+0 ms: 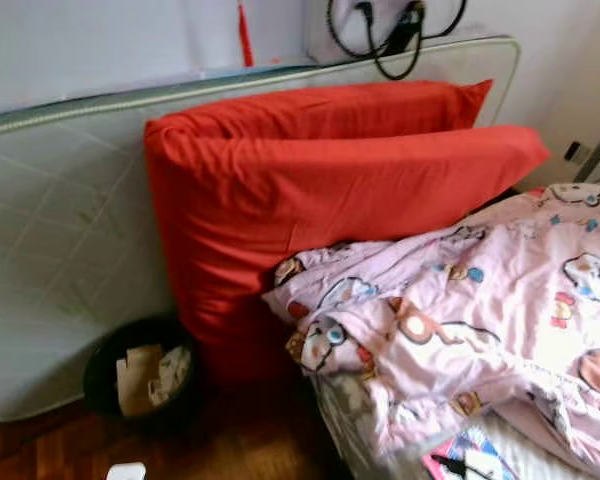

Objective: Clean up the room

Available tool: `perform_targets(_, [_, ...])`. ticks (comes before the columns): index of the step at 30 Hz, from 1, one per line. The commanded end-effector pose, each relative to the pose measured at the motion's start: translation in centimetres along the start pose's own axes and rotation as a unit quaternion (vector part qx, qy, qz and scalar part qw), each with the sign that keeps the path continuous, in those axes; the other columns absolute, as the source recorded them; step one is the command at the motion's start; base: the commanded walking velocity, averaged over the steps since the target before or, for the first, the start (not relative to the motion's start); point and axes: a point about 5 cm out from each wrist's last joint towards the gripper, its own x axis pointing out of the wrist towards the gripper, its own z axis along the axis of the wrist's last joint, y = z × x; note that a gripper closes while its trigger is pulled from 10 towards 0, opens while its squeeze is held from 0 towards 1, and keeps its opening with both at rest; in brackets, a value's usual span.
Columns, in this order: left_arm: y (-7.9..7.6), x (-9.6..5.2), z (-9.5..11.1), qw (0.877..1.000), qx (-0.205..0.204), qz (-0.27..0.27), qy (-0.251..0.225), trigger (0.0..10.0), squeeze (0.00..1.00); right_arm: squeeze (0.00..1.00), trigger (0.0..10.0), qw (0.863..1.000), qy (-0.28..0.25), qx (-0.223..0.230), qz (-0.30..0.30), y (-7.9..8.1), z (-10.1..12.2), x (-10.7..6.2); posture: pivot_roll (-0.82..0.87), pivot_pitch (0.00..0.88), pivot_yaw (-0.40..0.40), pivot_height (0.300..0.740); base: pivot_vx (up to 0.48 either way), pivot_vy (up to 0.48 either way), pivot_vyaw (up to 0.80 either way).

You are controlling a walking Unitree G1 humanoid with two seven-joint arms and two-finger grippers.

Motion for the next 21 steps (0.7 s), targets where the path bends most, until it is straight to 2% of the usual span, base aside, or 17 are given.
perform_targets(1, [-0.05, -0.03, -0.27, 1.0, 0.012, -0.003, 0.01, 10.0, 0.0, 0.0, 10.0, 1.0, 0.001, 0.006, -0.013, -1.07, -0.37, -0.24, 0.05, 0.0, 0.005, 0.74, 0.0, 0.48, 0.0])
perform_targets(21, [-0.02, -0.03, -0.21, 1.0, 0.011, -0.004, 0.008, 10.0, 0.0, 0.0, 10.0, 1.0, -0.001, 0.014, -0.013, -1.01, -0.35, -0.23, 0.06, 0.0, 0.005, 0.74, 0.0, 0.46, 0.0])
